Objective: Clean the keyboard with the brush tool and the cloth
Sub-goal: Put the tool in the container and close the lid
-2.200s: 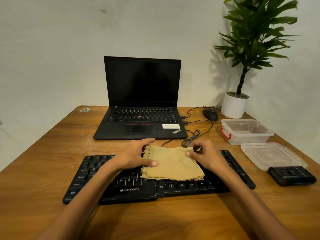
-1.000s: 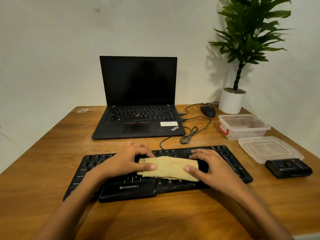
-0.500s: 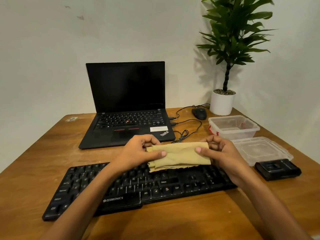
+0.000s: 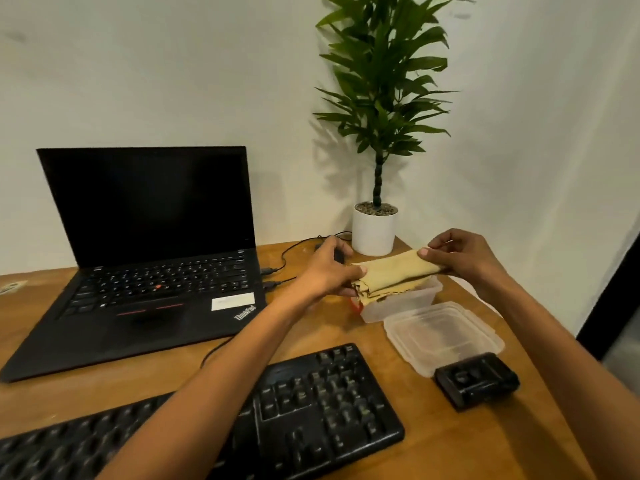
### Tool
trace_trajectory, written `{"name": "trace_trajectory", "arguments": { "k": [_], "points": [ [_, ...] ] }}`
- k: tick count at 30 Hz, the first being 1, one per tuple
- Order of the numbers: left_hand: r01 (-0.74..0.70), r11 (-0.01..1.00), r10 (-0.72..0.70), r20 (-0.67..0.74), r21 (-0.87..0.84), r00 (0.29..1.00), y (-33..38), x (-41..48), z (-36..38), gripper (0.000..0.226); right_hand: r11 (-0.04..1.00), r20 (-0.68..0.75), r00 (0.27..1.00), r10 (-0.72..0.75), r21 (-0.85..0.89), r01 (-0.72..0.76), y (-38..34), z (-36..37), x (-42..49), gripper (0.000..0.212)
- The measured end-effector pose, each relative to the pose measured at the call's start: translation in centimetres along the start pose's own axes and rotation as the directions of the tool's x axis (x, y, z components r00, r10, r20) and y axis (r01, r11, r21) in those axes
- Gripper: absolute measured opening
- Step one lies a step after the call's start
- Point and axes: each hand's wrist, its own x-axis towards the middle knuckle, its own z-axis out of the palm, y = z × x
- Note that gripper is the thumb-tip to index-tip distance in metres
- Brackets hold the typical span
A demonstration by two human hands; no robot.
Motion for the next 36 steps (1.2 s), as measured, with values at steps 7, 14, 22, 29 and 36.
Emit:
{"name": "trace_trajectory", "arguments": {
  "k": [7, 14, 22, 29, 36],
  "points": [
    [-0.233, 0.858, 0.246, 0.033, 0.458, 0.969, -1.8, 4.5, 0.4, 0.007, 0.964, -0.022, 0.997, -0.077, -0.256, 0.068, 3.2, 1.3, 4.2, 0.02],
    [-0.234, 0.707, 0.309, 0.006, 0.667, 0.951, -3.1, 6.4, 2.5, 0.015, 0.768, 0.087, 0.974, -0.21, -0.602, 0.219, 4.4, 2.8, 5.0, 0.018],
    [-0.098, 0.482, 0.256, -0.033, 0.87, 0.966, -3.2, 6.8, 3.6, 0.026, 0.584, 0.167, 0.97, -0.177, -0.776, 0.24, 4.9, 3.8, 5.3, 0.02],
    [-0.073, 0.403, 0.15, 0.013, 0.912, 0.989, -3.3, 6.8, 4.3, 0.039, 0.42, 0.23, 0.953, -0.195, -0.859, 0.293, 4.8, 4.3, 4.7, 0.006],
    [-0.04, 0.371, 0.164, -0.023, 0.928, 0.986, -2.8, 6.5, 4.8, 0.031, 0.384, 0.219, 0.969, -0.116, -0.89, 0.247, 4.3, 4.3, 4.4, 0.019]
  ]
}}
